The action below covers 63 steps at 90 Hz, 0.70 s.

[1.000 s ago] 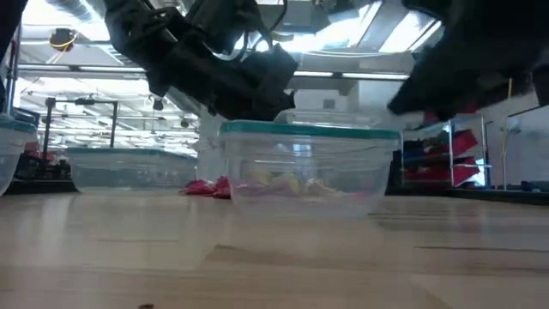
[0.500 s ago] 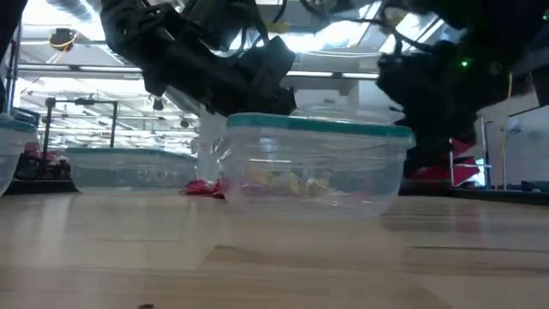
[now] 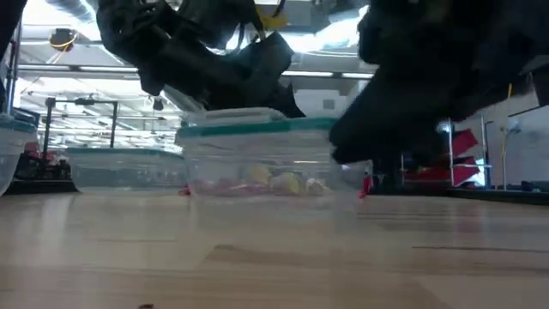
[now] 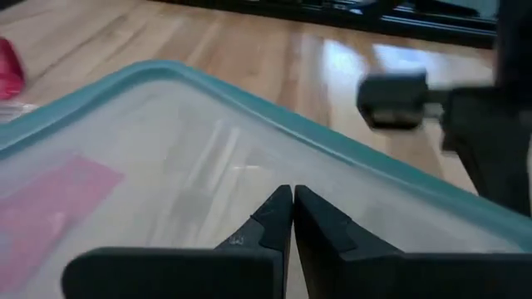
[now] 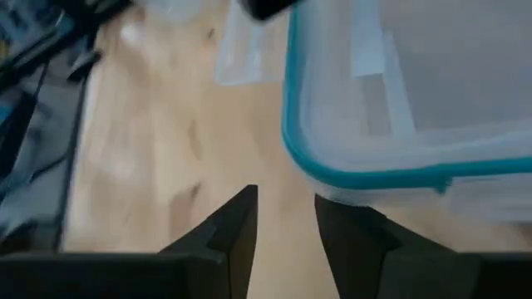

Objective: Sort candy
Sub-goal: Open the right transparent bin

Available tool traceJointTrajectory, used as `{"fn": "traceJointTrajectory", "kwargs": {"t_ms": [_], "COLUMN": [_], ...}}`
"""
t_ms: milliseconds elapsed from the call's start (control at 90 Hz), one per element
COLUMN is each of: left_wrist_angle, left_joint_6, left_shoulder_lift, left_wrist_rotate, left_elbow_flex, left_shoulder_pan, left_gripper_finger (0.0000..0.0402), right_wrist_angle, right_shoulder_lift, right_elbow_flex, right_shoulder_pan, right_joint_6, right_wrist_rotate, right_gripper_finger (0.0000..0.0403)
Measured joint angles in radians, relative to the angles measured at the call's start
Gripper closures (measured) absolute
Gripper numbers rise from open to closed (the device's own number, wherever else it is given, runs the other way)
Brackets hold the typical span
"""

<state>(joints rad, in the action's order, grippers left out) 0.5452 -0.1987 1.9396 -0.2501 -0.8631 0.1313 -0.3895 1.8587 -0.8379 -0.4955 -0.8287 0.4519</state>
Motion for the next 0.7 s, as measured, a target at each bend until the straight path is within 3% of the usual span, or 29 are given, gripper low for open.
{"fn": "traceJointTrajectory", "kwargs": {"t_ms": [178, 367, 478, 611, 700], "left_wrist_angle": [-0.001, -0.001, -0.001, 0.000, 0.001], "left_joint_6": [-0.007, -0.008, -0.009, 0.004, 0.014], "left_shoulder_lift": [0.000, 0.000, 0.000, 0.000, 0.000], "left_wrist_rotate": [-0.012, 0.007, 0.015, 0.086, 0.150], "left_elbow_flex": [0.000, -0.002, -0.002, -0.002, -0.003], "left_shoulder_pan": [-0.002, 0.004, 0.012, 0.030, 0.047], "left_gripper_finger": [0.0401, 0.0401, 0.0401, 0.0401, 0.0401], "right_wrist_angle": [-0.137, -0.053, 0.213, 0.610, 0.876], "right_shoulder_lift": [0.065, -0.013, -0.115, -0.227, -0.271], "right_elbow_flex": [-0.010, -0.039, -0.038, -0.036, -0.034], "right_shoulder_pan": [0.035, 0.003, -0.043, -0.070, -0.062], "right_joint_6": [0.052, 0.217, 0.213, 0.088, -0.088], "right_wrist_rotate": [0.054, -0.144, -0.117, 0.132, 0.226], "right_gripper_finger": [0.0292, 0.0292, 0.0292, 0.0292, 0.0292]}}
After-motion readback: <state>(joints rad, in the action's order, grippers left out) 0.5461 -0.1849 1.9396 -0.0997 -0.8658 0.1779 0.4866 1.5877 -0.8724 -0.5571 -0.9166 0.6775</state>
